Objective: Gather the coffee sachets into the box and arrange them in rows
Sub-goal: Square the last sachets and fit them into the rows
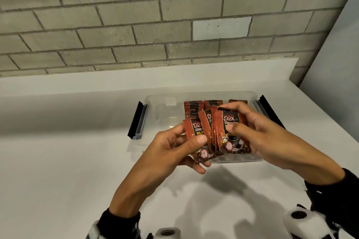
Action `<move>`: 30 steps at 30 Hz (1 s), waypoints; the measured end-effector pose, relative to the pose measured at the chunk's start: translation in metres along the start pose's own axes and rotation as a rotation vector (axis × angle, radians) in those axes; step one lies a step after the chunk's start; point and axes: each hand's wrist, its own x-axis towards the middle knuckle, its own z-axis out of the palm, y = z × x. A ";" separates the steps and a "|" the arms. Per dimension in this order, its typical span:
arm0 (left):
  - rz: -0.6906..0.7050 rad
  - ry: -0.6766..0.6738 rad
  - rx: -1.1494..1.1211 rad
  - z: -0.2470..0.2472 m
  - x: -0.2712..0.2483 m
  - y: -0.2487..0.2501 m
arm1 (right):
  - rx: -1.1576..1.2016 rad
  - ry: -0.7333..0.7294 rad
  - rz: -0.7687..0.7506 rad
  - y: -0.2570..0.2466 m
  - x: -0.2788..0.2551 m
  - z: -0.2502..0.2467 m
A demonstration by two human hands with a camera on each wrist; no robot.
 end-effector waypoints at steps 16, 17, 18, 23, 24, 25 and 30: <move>0.041 -0.005 0.094 0.027 0.010 -0.017 | -0.203 -0.086 -0.052 -0.005 -0.005 0.033; 0.037 0.016 0.075 0.027 0.011 -0.019 | -0.187 -0.107 -0.041 -0.005 -0.004 0.032; 0.030 0.027 0.060 0.028 0.012 -0.020 | -0.233 -0.131 -0.059 -0.005 -0.005 0.029; -0.041 0.035 0.082 0.021 0.013 -0.029 | -1.193 -0.168 -0.319 0.010 -0.010 0.033; -0.064 0.021 0.112 0.021 0.013 -0.031 | -1.317 -0.171 -0.375 0.017 -0.009 0.038; -0.086 0.007 0.148 0.021 0.013 -0.032 | -1.362 -0.163 -0.372 0.022 -0.008 0.043; -0.132 -0.067 0.267 0.017 0.008 -0.035 | -1.245 -0.082 -0.366 0.037 -0.002 0.050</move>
